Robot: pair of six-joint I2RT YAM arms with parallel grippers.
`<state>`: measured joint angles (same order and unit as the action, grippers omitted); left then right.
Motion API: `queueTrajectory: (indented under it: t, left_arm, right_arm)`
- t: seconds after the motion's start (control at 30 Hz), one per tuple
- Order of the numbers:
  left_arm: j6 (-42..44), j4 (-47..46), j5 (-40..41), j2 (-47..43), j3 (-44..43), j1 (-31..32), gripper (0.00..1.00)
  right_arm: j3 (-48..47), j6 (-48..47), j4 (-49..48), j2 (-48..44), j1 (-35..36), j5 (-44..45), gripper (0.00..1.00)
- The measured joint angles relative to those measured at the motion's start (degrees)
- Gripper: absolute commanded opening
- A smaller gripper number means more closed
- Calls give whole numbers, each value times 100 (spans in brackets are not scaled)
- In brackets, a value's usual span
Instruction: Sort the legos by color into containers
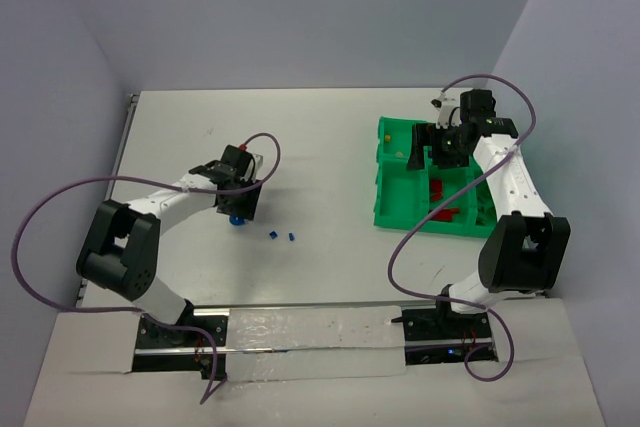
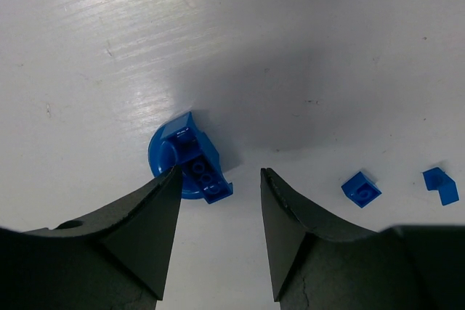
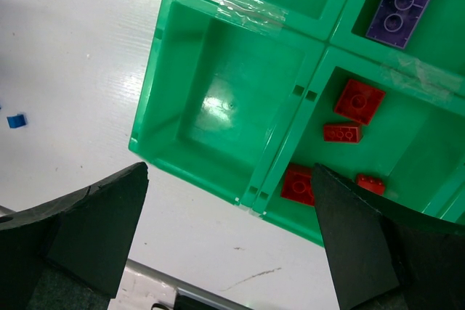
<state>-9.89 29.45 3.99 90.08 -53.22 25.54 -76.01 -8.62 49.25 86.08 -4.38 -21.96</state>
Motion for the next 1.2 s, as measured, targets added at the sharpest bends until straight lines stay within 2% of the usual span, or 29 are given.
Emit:
queueTrajectory:
  t: [0.17,0.4,0.63,1.07,1.2]
  left_arm:
    - [0,-5,11,89,-42,0,55]
    - [10,-9,13,164,-99,1,45]
    - [62,-13,12,195,-126,55,41]
    - [412,-11,21,212,-126,536,50]
    - [452,11,32,304,-132,570,58]
  right_arm:
    - [37,0,-9,0,0,18,100]
    - [39,0,-11,0,0,33,100]
    - [37,0,-11,0,0,44,100]
    - [37,0,-11,0,0,53,100]
    - [37,0,-12,0,0,53,100]
